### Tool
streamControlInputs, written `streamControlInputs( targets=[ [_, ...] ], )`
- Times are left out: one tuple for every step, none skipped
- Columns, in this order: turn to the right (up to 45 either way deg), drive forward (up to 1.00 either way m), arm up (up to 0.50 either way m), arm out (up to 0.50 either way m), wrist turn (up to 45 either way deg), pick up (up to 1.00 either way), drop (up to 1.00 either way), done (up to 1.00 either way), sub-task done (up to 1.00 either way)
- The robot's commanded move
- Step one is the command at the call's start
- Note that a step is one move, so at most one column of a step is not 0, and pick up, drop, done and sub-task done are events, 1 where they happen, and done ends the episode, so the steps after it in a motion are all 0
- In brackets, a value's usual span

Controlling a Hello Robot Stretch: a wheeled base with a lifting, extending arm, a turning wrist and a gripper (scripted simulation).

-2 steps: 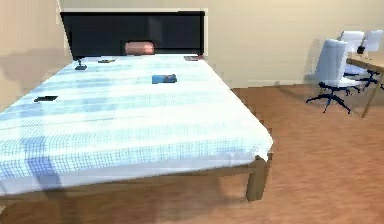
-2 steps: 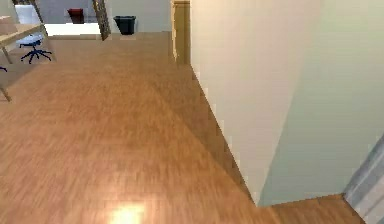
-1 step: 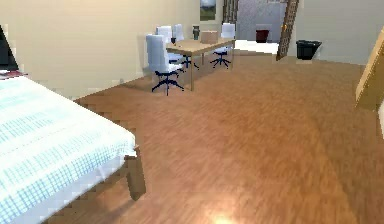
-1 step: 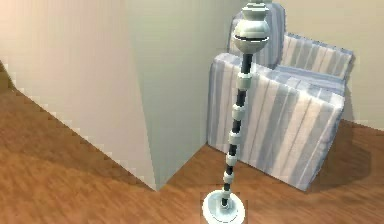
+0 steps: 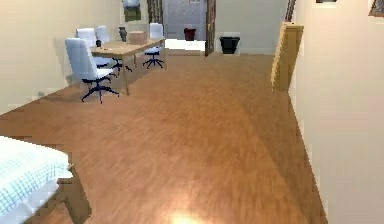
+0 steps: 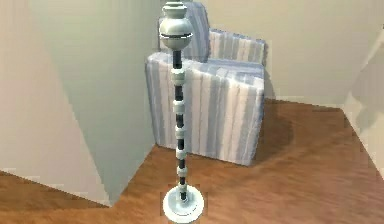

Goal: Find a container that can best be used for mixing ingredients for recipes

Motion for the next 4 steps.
streamControlInputs(
  targets=[
    [0.0,1.0,0.0,0.0,0.0,0.0,0.0,0.0,0.0],
    [0.0,1.0,0.0,0.0,0.0,0.0,0.0,0.0,0.0],
    [0.0,1.0,0.0,0.0,0.0,0.0,0.0,0.0,0.0],
    [0.0,1.0,0.0,0.0,0.0,0.0,0.0,0.0,0.0]
  ],
)
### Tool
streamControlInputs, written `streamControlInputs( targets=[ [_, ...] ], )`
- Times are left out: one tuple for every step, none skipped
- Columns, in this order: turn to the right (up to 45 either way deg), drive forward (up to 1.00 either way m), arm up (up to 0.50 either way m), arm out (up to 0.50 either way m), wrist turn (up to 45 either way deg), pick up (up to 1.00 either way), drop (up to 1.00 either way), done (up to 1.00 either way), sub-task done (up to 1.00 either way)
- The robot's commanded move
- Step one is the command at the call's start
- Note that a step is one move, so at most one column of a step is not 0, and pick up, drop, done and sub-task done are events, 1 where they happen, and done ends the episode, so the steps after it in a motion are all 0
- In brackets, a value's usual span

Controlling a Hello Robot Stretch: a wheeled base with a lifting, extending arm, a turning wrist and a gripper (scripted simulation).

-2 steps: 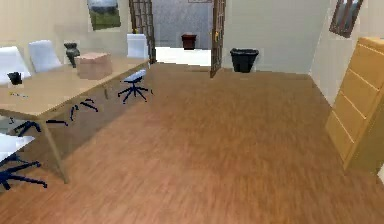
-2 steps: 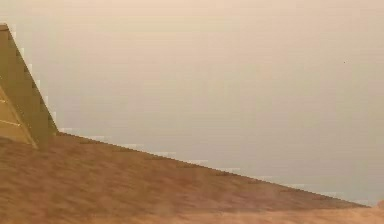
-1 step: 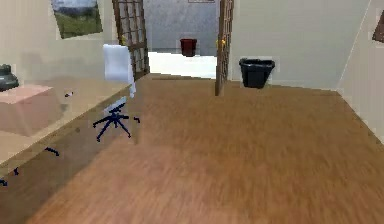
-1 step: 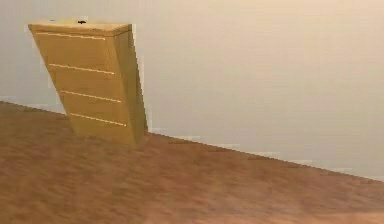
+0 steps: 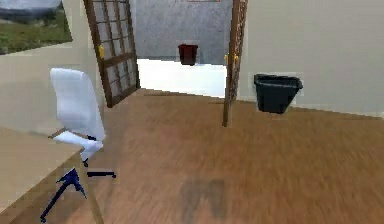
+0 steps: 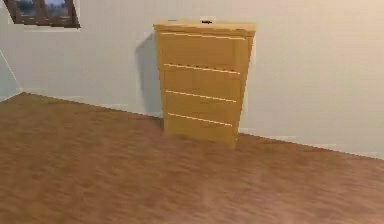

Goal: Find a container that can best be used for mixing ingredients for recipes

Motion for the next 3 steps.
streamControlInputs(
  targets=[
    [0.0,1.0,0.0,0.0,0.0,0.0,0.0,0.0,0.0],
    [-18.0,0.0,0.0,0.0,0.0,0.0,0.0,0.0,0.0],
    [0.0,0.05,0.0,0.0,0.0,0.0,0.0,0.0,0.0]
  ],
)
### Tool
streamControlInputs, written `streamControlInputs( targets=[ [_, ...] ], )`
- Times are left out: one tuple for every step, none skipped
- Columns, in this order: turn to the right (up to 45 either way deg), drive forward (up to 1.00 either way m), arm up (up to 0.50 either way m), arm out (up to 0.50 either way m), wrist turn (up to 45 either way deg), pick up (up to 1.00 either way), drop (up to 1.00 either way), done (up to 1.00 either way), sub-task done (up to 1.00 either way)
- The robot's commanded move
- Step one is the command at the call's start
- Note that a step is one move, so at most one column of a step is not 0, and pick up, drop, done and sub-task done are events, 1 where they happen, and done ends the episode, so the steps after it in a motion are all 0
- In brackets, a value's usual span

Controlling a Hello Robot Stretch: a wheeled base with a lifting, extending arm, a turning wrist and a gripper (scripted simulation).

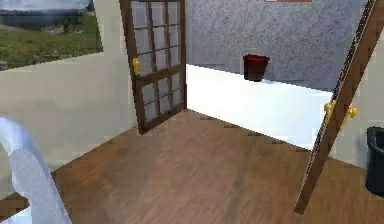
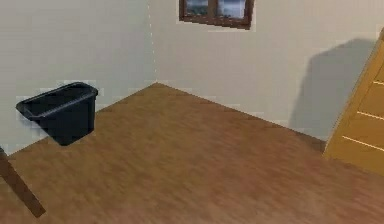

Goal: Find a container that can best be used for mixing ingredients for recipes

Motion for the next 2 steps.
streamControlInputs(
  targets=[
    [6.0,0.0,0.0,0.0,0.0,0.0,0.0,0.0,0.0],
    [0.0,1.0,0.0,0.0,0.0,0.0,0.0,0.0,0.0]
  ],
)
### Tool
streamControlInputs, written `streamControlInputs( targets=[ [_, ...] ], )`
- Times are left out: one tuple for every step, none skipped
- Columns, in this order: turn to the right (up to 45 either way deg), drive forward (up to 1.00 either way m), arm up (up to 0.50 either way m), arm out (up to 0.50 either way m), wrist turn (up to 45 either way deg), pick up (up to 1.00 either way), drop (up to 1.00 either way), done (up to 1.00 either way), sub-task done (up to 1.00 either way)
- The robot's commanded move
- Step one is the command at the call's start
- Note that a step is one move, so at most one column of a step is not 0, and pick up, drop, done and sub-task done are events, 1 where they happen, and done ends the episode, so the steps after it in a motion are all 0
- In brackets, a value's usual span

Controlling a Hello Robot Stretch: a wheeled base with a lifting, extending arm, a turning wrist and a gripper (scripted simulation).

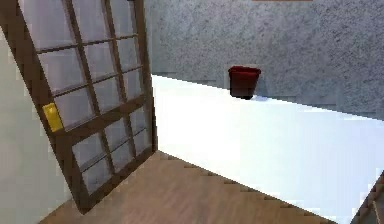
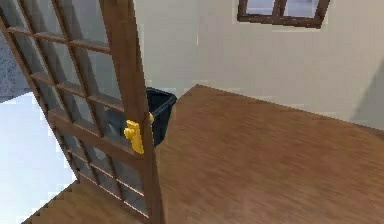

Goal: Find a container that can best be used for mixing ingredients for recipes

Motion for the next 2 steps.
streamControlInputs(
  targets=[
    [0.0,0.35,0.0,0.0,0.0,0.0,0.0,0.0,0.0],
    [9.0,0.0,0.0,0.0,0.0,0.0,0.0,0.0,0.0]
  ],
)
